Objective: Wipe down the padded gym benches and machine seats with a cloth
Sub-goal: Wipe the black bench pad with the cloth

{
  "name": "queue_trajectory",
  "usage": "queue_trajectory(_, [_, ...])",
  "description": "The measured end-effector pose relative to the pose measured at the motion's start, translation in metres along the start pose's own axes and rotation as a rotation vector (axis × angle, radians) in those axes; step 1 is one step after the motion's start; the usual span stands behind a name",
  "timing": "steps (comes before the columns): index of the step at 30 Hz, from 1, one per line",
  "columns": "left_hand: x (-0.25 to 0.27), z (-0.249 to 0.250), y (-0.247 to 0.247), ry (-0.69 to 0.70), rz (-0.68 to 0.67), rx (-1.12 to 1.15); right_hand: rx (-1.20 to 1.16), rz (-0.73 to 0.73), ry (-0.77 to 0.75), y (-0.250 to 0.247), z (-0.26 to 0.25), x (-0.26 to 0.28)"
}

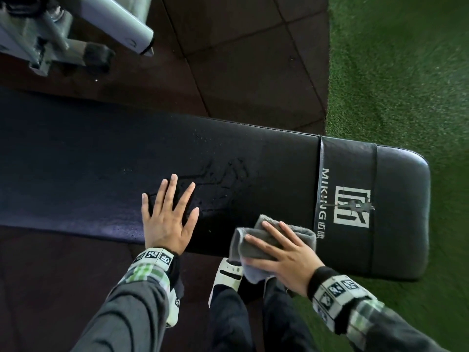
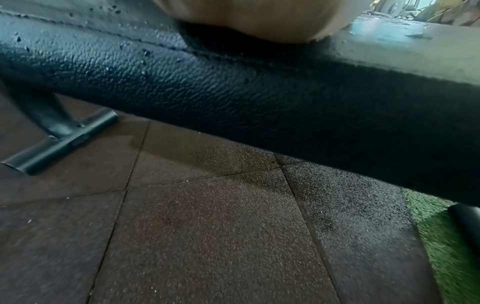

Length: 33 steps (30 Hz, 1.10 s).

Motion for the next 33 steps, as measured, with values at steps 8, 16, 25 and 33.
queue_trajectory(8, [0.0, 0.002, -0.001, -0.005, 0.028, 0.0, -0.082, 0.118, 0.268, -0.021, 0.047, 0.019])
queue_trajectory(16, [0.0, 0.002, 0.0, -0.003, 0.044, -0.004, -0.18, 0.182, 0.278, -0.03, 0.006, -0.056])
queue_trajectory(25, [0.0, 0.002, -0.001, -0.001, 0.048, -0.008, 0.014, 0.053, 0.081, -0.003, 0.018, 0.023])
queue_trajectory(33, [0.0, 0.002, 0.001, -0.01, 0.056, -0.003, -0.188, 0.174, 0.394, -0.035, 0.031, -0.03])
Point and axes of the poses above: each hand's wrist, its own x-axis away from the middle knuckle, its own y-axis out of the palm, z = x × y, the point moved 4 cm from there along -x, towards the middle knuckle, and after that the axes turned 12 degrees about -x, right-handed, at the moved point
